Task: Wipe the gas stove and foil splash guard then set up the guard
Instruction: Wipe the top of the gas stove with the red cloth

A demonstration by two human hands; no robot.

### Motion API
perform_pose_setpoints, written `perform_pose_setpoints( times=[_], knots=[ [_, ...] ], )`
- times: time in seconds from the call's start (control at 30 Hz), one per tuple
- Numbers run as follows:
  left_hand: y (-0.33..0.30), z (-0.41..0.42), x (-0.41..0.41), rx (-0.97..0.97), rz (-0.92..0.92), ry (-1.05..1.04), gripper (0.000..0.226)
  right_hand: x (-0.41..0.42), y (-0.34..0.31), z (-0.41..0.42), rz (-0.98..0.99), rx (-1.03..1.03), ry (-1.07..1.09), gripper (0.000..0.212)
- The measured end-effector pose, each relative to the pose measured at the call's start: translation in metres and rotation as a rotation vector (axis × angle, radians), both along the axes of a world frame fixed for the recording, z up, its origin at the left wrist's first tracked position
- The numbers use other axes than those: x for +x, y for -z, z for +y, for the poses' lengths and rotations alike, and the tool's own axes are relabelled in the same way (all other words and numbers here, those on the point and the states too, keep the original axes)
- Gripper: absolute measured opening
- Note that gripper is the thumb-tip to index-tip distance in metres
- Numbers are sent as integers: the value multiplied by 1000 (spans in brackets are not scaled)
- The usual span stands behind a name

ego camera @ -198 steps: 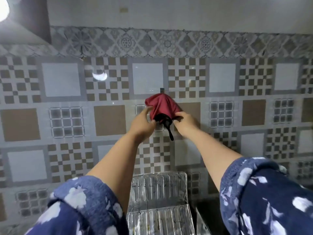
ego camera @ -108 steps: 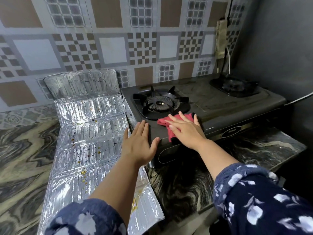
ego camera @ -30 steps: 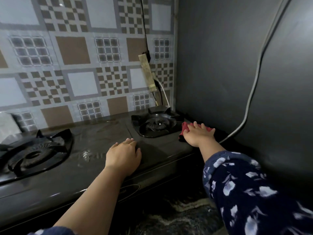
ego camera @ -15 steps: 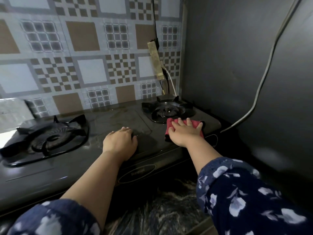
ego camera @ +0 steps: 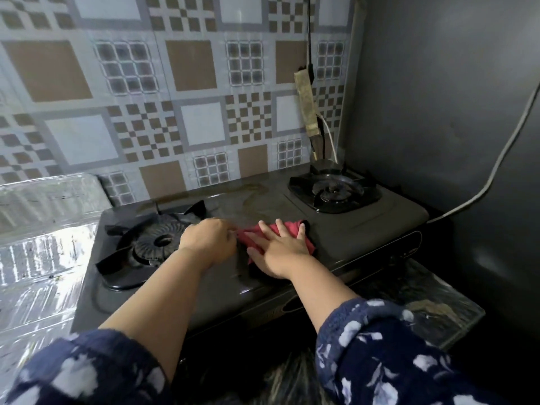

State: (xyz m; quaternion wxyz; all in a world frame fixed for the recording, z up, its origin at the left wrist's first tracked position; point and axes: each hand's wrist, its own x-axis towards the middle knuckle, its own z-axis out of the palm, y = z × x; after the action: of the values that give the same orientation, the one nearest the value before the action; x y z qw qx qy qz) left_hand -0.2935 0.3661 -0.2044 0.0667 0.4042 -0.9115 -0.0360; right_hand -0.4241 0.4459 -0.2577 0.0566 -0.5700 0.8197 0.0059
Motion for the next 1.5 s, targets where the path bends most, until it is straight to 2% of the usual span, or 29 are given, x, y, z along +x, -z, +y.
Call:
perform_pose_setpoints(
  times=[0.23,0.63,0.93,1.2,1.33,1.5],
  knots=[
    [7,-47,9,-32,5,17,45,1,1,-29,3,21,-19,51],
    [9,-97,-16,36,14,-91,35,-49,-4,-168,-19,24,-126,50],
    [13,-116,-32,-112,-61,-179,31,-97,-8,-251,-79,24,-114,53],
    [14,-108,-40,-87,-41,-227,38,-119,-4,-220,-67,-1,76,54],
    [12,-104,-46,-64,-44,-245,37,-117,-1,-181,-4,-16,68,58],
    [12,-95,-61,-37,-11,-265,30,-110,1,-120,-17,-2,11,57]
  ],
)
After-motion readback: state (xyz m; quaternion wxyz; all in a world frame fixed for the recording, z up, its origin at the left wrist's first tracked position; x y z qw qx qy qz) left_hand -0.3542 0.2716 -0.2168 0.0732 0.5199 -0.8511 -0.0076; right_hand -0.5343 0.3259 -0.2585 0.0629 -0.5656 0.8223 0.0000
